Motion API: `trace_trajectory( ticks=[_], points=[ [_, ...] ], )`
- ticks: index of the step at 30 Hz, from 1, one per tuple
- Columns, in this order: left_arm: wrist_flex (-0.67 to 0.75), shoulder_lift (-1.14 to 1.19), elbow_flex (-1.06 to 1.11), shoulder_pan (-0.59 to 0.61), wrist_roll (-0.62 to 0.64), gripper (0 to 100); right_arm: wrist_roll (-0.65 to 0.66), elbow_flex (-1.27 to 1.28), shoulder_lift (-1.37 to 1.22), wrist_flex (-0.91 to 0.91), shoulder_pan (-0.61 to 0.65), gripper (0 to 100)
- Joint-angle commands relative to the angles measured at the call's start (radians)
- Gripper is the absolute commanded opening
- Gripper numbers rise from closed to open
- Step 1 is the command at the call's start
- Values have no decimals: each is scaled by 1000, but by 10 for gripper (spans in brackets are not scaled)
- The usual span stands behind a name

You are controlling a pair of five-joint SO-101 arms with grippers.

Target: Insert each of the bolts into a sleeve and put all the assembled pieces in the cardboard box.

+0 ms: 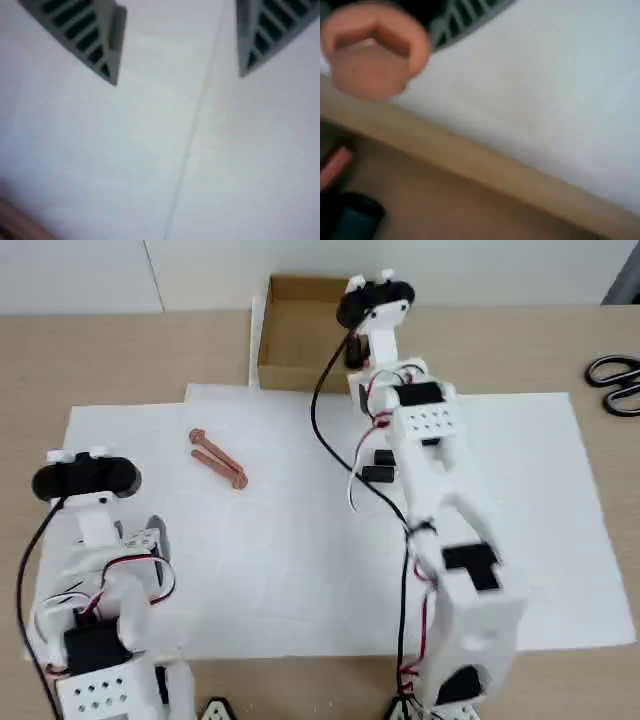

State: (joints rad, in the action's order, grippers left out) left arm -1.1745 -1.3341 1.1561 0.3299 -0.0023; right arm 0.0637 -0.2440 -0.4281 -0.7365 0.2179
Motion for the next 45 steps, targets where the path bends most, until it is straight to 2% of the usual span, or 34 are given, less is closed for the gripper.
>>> trace_trajectory(
  ticks=[1, 6, 10, 24, 45],
  points=[
    [0, -5, -4, 26, -6, 151, -81, -239, -88, 25, -1, 4],
    [-3, -5, -4, 100, -6, 152, -115, -419, -188, 25, 8, 4],
    [-3, -5, -4, 112, -6, 152, -114, -488, -211, 25, 31, 4],
    [-3, -5, -4, 112, -6, 152, -109, -497, -407, 292, 58, 7],
    [0, -5, -4, 109, -6, 152, -109, -551, -469, 302, 73, 5]
  ],
)
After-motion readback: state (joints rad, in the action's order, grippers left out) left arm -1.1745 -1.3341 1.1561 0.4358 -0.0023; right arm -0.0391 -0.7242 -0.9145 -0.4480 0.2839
